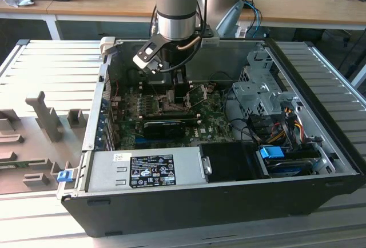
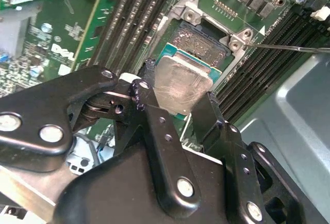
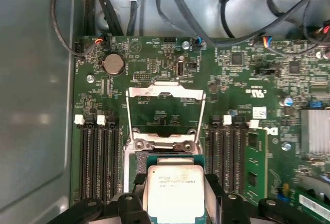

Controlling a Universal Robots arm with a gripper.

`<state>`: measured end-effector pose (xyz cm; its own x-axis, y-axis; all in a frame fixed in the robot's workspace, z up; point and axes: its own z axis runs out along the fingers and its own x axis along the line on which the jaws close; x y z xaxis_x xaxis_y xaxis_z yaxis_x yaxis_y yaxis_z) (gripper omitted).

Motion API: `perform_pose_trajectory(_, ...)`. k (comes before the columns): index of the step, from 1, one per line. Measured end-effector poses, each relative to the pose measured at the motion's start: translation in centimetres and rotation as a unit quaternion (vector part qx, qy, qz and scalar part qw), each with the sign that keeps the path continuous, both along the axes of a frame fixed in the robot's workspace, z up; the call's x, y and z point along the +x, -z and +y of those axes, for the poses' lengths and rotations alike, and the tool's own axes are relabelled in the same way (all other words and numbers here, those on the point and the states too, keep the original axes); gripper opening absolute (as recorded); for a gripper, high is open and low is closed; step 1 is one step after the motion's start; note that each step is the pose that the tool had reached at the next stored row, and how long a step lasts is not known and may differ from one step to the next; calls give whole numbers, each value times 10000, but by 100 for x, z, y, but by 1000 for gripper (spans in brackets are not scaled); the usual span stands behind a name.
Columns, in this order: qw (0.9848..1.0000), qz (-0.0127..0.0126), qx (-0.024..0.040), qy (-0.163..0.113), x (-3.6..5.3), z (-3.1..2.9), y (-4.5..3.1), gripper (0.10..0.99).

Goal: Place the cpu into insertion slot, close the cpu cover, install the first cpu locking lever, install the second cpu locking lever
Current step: 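Place the cpu into insertion slot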

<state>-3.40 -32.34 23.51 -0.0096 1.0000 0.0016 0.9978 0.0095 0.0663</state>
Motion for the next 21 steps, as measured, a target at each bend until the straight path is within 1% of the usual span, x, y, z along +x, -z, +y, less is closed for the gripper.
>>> perform_pose_trajectory(2,10000,0,0,2,-16,20,53,525)
perform_pose_trajectory(4,10000,0,1,12,-44,31,75,525)
perform_pose_trajectory(6,10000,8,-7,46,-52,46,112,525)
perform_pose_trajectory(8,9999,9,-11,100,-57,61,200,525)
perform_pose_trajectory(10,9999,9,-11,101,-62,78,243,525)
perform_pose_trajectory(12,9999,9,-12,110,-80,80,267,525)
perform_pose_trajectory(16,9999,9,-15,113,-67,82,325,525)
perform_pose_trajectory(19,9999,9,-15,113,-67,82,326,525)
perform_pose_trajectory(20,9999,9,-15,113,-67,82,326,541)
perform_pose_trajectory(21,9999,9,-15,113,-67,82,327,604)
